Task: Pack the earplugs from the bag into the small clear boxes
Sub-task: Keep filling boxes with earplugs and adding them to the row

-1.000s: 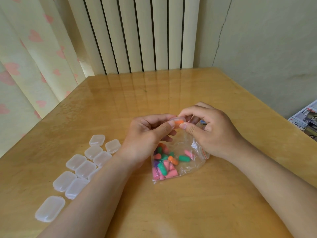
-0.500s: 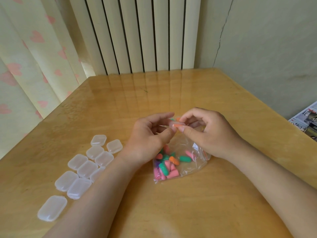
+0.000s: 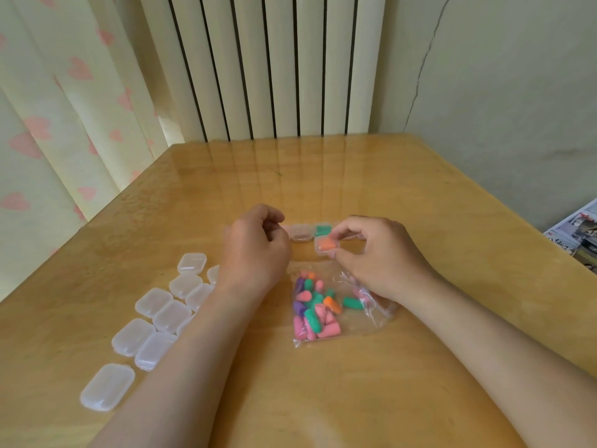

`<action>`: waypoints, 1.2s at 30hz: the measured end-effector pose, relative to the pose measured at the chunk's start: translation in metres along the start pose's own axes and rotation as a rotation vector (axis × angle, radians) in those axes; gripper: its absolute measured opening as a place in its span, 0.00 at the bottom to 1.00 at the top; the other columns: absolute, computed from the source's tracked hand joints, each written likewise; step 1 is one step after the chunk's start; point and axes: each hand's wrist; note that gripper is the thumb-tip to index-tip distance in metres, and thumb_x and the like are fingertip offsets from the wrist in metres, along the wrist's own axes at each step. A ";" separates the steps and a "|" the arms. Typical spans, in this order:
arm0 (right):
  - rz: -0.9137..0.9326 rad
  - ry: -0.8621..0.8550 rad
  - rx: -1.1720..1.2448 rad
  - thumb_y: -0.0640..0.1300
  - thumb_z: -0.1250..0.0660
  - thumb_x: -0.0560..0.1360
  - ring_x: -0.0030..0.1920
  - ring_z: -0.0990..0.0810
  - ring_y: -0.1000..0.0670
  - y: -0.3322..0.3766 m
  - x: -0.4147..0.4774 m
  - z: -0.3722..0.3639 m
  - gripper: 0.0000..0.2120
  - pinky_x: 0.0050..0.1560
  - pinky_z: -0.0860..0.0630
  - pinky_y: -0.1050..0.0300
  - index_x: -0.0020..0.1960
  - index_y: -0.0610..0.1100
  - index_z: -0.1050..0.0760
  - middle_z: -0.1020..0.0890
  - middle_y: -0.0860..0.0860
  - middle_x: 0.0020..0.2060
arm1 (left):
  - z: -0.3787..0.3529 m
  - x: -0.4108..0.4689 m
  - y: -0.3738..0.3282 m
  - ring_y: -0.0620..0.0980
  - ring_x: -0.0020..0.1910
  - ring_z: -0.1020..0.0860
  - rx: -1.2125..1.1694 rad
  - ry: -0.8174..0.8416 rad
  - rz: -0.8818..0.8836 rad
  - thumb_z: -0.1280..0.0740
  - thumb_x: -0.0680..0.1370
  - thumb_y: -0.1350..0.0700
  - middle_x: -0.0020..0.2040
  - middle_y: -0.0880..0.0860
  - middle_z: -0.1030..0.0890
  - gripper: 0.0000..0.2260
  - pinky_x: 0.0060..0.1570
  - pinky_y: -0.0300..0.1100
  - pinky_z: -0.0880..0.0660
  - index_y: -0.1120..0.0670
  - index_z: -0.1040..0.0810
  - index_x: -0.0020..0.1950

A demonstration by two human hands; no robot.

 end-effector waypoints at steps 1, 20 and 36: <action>0.005 -0.003 -0.018 0.49 0.26 0.74 0.44 0.19 0.54 0.002 0.000 -0.001 0.03 0.51 0.23 0.56 0.46 0.54 0.18 0.17 0.62 0.47 | 0.000 0.001 0.001 0.51 0.40 0.22 0.027 -0.007 0.004 0.37 0.75 0.64 0.34 0.44 0.22 0.10 0.41 0.41 0.27 0.54 0.19 0.50; 0.131 0.103 -0.341 0.49 0.37 0.80 0.58 0.23 0.52 0.016 0.001 -0.021 0.15 0.48 0.25 0.55 0.65 0.59 0.21 0.21 0.57 0.53 | 0.002 0.004 0.001 0.55 0.46 0.22 0.189 0.021 0.054 0.38 0.75 0.63 0.37 0.46 0.24 0.10 0.41 0.43 0.29 0.54 0.19 0.51; 0.120 0.134 -0.304 0.45 0.38 0.80 0.64 0.23 0.51 0.019 -0.002 -0.015 0.19 0.58 0.22 0.50 0.70 0.57 0.26 0.20 0.57 0.65 | 0.002 0.002 0.003 0.55 0.46 0.22 0.205 0.024 0.022 0.38 0.74 0.63 0.41 0.50 0.20 0.11 0.42 0.43 0.29 0.54 0.19 0.52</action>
Point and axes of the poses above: each hand's wrist, its own x-axis towards the middle knuckle, its own z-axis out of the back of the hand, y = z × x
